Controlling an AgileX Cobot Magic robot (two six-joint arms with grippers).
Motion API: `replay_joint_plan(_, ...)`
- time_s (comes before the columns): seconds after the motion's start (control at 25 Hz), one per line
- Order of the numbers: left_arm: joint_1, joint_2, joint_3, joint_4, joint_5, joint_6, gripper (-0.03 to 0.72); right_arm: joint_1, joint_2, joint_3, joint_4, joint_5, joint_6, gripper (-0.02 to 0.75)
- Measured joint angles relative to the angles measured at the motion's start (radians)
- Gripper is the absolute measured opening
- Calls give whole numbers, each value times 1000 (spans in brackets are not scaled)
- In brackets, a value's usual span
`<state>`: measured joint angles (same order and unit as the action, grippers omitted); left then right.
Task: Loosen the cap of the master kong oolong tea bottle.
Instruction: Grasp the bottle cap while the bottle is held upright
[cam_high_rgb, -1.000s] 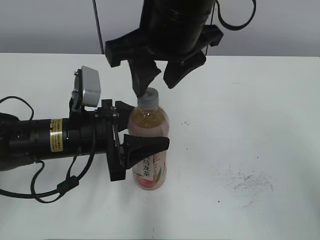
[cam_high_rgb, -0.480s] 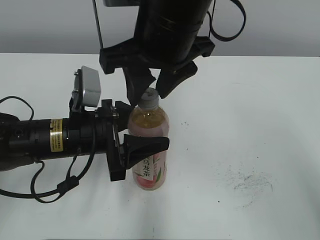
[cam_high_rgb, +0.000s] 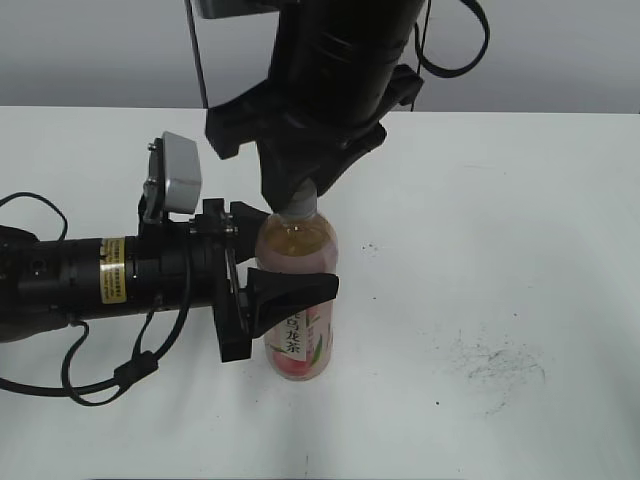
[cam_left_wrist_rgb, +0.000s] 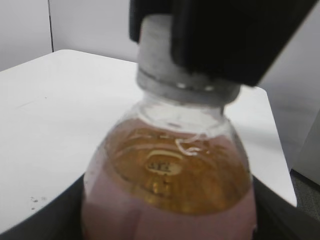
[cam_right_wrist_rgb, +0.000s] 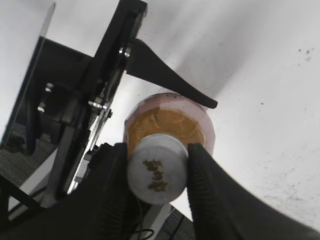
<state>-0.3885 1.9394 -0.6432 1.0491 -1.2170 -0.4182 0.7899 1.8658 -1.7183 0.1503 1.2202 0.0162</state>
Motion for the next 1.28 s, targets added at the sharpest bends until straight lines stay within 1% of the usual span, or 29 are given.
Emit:
replay_joint_plan(0.16,0,0,0,-2,0,0,451,0,0,0,0,3,-217,273)
replay_joint_plan(0.52,0,0,0,-3,0,1,451,0,0,0,-1,4,-788,272)
replay_joint_plan(0.76,0,0,0,-3,0,1,451,0,0,0,1,3,-1111,272)
replay_joint_plan(0.88,0,0,0,-3,0,3,451,0,0,0,3,2,-1332,272)
replay_joint_plan(1.12,0,0,0,0,0,5,451,4,0,0,10,-1,-1920,272)
replay_joint_plan(1.2,0,0,0,0,0,5,450,4,0,0,14,-1,-2014,272)
replay_joint_plan(1.28,0,0,0,0,0,5,449,4,0,0,14,-1,-2001,272)
